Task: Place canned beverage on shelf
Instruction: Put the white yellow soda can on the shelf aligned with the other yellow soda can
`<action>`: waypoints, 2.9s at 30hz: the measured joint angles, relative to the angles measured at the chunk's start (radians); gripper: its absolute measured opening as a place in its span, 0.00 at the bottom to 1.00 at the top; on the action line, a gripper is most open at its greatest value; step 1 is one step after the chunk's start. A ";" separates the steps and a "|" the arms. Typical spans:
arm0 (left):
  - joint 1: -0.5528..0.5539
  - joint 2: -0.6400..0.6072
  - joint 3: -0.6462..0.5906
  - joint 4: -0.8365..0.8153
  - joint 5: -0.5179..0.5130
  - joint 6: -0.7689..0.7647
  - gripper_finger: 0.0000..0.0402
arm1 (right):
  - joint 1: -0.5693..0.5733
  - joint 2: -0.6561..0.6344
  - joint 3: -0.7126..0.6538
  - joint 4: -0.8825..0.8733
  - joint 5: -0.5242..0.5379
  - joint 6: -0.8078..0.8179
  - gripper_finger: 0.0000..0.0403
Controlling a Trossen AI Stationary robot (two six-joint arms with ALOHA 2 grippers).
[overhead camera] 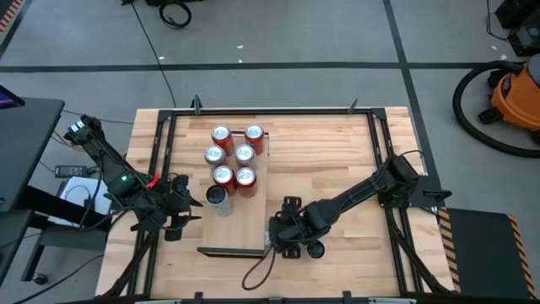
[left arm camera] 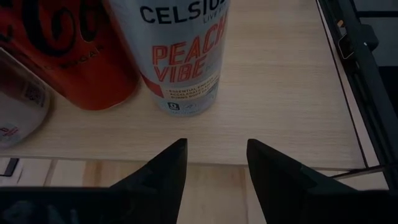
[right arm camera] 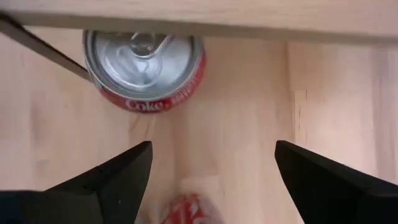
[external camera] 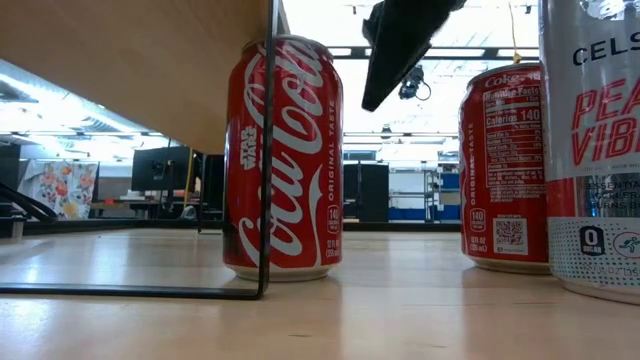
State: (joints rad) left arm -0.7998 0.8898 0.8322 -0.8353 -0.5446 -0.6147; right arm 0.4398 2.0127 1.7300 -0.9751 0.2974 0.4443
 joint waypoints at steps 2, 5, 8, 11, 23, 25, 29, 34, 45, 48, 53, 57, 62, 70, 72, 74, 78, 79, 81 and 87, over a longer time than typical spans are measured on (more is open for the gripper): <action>0.000 0.000 0.000 0.000 0.000 0.001 0.44 | -0.016 -0.003 0.028 -0.041 -0.033 0.079 0.87; 0.000 0.000 0.000 0.000 0.000 0.000 0.44 | -0.044 -0.006 0.057 -0.125 -0.087 0.206 0.87; 0.000 0.000 0.000 0.000 0.000 0.000 0.44 | -0.067 -0.006 0.057 -0.185 -0.134 0.297 0.87; 0.000 0.000 0.000 0.000 0.000 0.000 0.44 | -0.077 -0.006 0.057 -0.240 -0.180 0.337 0.87; 0.000 0.000 0.000 -0.002 0.000 0.017 0.44 | -0.098 -0.004 0.051 -0.320 -0.272 0.438 0.93; 0.000 0.000 0.000 -0.005 0.000 0.033 0.44 | -0.098 -0.004 0.051 -0.322 -0.259 0.443 0.93; 0.000 0.000 0.000 -0.017 0.000 0.050 0.44 | -0.097 -0.004 0.051 -0.322 -0.236 0.433 0.94; 0.000 0.000 0.000 -0.038 0.000 0.050 0.44 | -0.079 -0.004 0.051 -0.300 -0.208 0.372 0.93; 0.000 0.000 0.001 -0.036 0.000 0.053 0.44 | -0.006 -0.003 0.051 -0.034 -0.070 0.165 0.93; 0.000 0.000 0.001 -0.036 0.000 0.053 0.44 | -0.003 -0.003 0.051 -0.067 -0.093 0.168 0.93; 0.000 0.000 0.001 -0.036 0.000 0.053 0.44 | -0.004 -0.003 0.111 -0.100 -0.165 0.191 0.93; 0.000 0.000 0.001 -0.036 0.000 0.053 0.44 | 0.026 -0.003 0.188 -0.164 -0.170 0.161 0.93; 0.000 0.000 0.001 -0.037 0.000 0.069 0.44 | 0.099 -0.004 0.238 -0.285 -0.157 0.118 0.93; 0.000 0.000 0.001 -0.036 0.000 0.075 0.44 | 0.151 -0.004 0.239 -0.404 -0.163 0.245 0.93; 0.000 0.000 0.001 -0.036 0.000 0.076 0.44 | 0.156 -0.004 0.239 -0.409 -0.163 0.265 0.93; 0.000 0.000 0.001 -0.035 0.000 0.077 0.44 | 0.162 -0.004 0.239 -0.412 -0.164 0.280 0.93; 0.000 0.000 0.001 -0.036 0.000 0.086 0.44 | 0.177 -0.004 0.236 -0.418 -0.159 0.304 0.93; 0.000 0.000 0.001 -0.036 0.000 0.087 0.44 | 0.179 -0.004 0.230 -0.412 -0.154 0.306 0.93; 0.000 0.000 0.001 -0.036 0.000 0.087 0.44 | 0.182 -0.004 0.215 -0.411 -0.138 0.315 0.93; 0.000 0.000 0.001 -0.036 0.000 0.087 0.44 | 0.183 -0.004 0.158 -0.396 -0.177 0.324 0.93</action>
State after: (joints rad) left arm -0.7998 0.8899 0.8330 -0.8709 -0.5447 -0.5282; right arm 0.6232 2.0087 1.8876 -1.3707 0.1205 0.7681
